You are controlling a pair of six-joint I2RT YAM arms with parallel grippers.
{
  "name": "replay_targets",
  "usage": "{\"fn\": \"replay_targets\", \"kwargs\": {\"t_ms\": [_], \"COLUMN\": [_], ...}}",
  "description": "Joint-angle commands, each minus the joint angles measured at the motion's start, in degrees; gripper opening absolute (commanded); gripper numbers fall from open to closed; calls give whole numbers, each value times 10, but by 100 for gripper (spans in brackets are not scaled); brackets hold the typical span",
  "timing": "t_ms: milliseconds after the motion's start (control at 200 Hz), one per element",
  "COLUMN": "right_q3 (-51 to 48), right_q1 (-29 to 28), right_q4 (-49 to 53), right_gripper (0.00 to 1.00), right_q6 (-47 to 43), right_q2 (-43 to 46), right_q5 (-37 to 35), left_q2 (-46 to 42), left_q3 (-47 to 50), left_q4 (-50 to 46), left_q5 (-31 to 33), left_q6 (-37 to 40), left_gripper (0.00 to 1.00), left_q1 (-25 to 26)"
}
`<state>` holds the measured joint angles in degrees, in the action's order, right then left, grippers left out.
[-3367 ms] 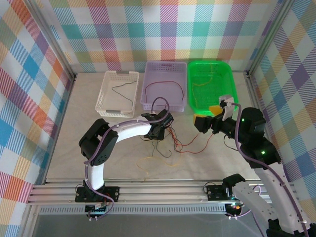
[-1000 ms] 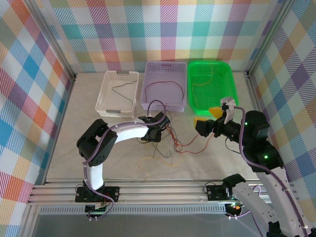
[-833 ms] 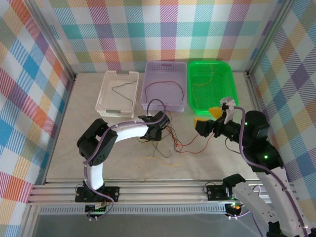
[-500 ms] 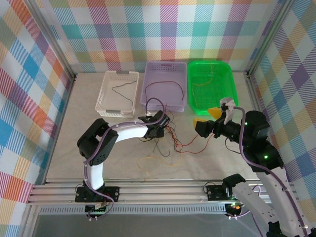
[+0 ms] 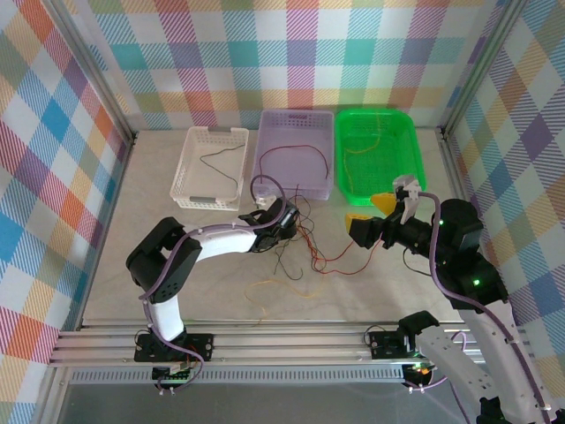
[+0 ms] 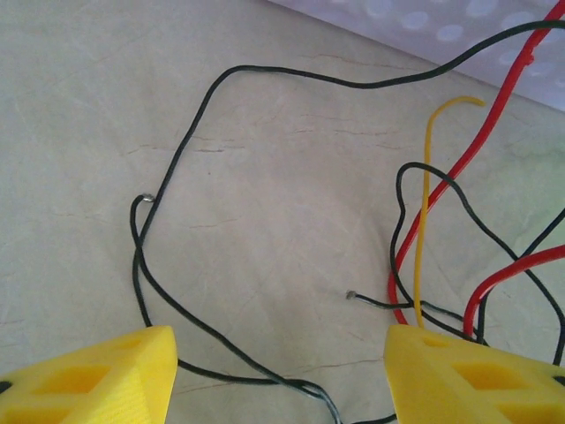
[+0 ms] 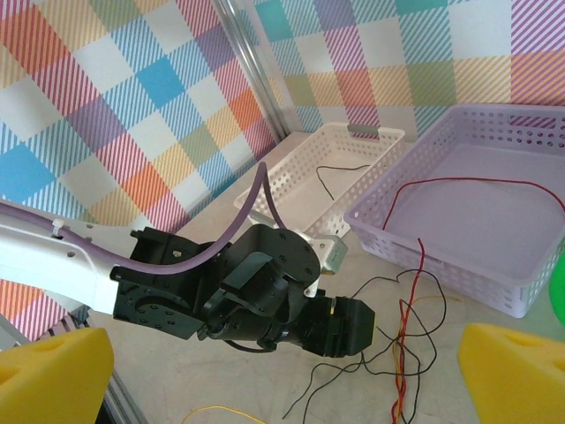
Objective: Untangle the cables
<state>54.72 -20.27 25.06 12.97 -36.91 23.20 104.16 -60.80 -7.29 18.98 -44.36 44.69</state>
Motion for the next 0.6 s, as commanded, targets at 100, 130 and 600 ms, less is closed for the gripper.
{"fn": "replay_targets", "kwargs": {"t_ms": [100, 130, 600], "right_q3": [-1, -1, -1], "right_q1": [0, 0, 0], "right_q4": [0, 0, 1], "right_gripper": [100, 100, 100], "right_q6": [-4, -4, -4], "right_q2": [8, 8, 6], "right_q5": [12, 12, 15], "left_q2": [43, 51, 108], "left_q3": [-52, -61, -86], "left_q4": [-39, -51, -103], "left_q5": [10, 11, -27], "left_q6": [-13, -13, -18], "left_gripper": [61, 59, 9], "left_q1": [-7, -7, -36]}}
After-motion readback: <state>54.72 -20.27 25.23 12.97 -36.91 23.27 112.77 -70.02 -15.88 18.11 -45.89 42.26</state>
